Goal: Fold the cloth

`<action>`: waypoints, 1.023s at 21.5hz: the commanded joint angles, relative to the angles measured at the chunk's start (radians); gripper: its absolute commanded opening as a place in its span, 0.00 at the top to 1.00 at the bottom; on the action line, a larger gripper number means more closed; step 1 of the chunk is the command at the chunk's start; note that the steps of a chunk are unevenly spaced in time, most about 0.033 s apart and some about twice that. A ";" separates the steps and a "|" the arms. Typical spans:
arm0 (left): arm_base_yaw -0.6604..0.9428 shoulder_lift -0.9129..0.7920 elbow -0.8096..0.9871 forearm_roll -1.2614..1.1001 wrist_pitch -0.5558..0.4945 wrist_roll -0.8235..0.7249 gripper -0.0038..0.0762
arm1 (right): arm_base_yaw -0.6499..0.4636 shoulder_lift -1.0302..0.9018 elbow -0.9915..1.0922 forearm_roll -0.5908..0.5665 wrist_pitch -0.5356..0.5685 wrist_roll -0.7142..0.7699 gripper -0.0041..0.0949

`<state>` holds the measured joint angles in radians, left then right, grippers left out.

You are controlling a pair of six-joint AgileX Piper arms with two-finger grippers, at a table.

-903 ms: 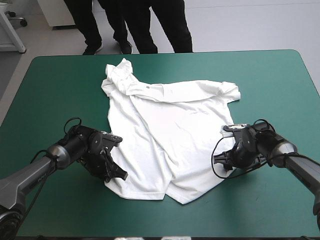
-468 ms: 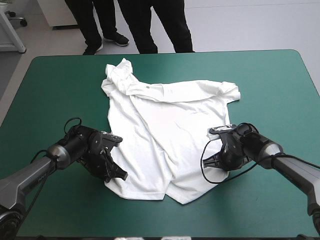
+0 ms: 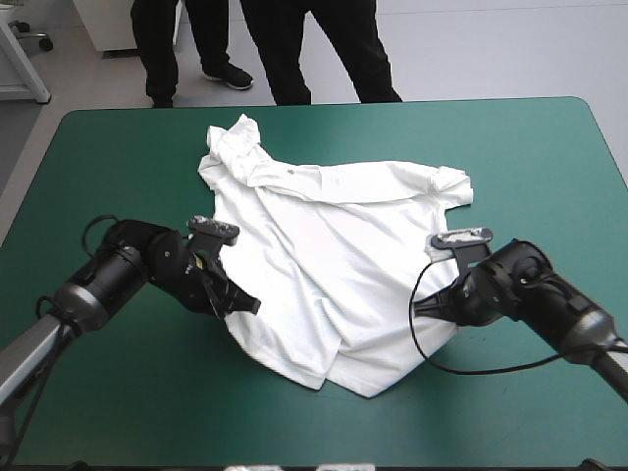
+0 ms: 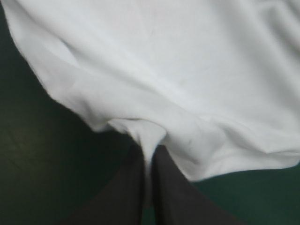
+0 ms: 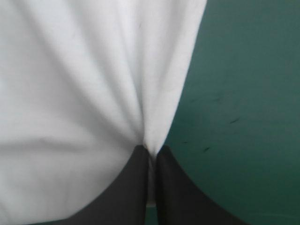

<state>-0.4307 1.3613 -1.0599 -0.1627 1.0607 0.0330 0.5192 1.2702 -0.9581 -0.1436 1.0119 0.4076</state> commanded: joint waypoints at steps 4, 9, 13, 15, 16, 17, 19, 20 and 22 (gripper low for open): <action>-0.006 -0.142 -0.368 0.070 0.009 -0.033 0.96 | 0.000 -0.165 -0.413 -0.167 0.092 -0.115 0.98; -0.006 -0.146 -0.690 0.123 -0.192 0.010 0.96 | 0.000 -0.127 -0.792 -0.280 -0.049 -0.206 0.98; -0.006 -0.146 -0.758 0.154 -0.559 0.018 0.96 | 0.000 -0.079 -0.918 -0.403 -0.260 -0.220 0.98; -0.006 -0.146 -0.776 0.156 -0.743 0.018 0.96 | 0.000 -0.052 -0.977 -0.469 -0.397 -0.217 0.98; -0.006 -0.146 -0.786 0.156 -0.788 0.018 0.96 | 0.000 -0.047 -0.996 -0.483 -0.438 -0.217 0.98; -0.006 -0.146 -0.796 0.156 -0.819 0.018 0.96 | 0.000 -0.043 -1.014 -0.486 -0.468 -0.217 0.98; -0.006 -0.146 -0.826 0.156 -0.874 0.036 0.96 | 0.000 -0.033 -1.066 -0.486 -0.521 -0.219 0.98; -0.006 -0.146 -0.841 0.156 -0.890 0.042 0.96 | 0.000 -0.030 -1.094 -0.486 -0.539 -0.221 0.98; -0.006 -0.144 -0.884 0.156 -0.918 0.044 0.96 | 0.000 -0.022 -1.152 -0.486 -0.562 -0.238 0.98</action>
<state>-0.4307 1.2394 -1.8692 -0.0096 0.2883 0.0708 0.5192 1.2621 -2.0177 -0.5893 0.5856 0.1905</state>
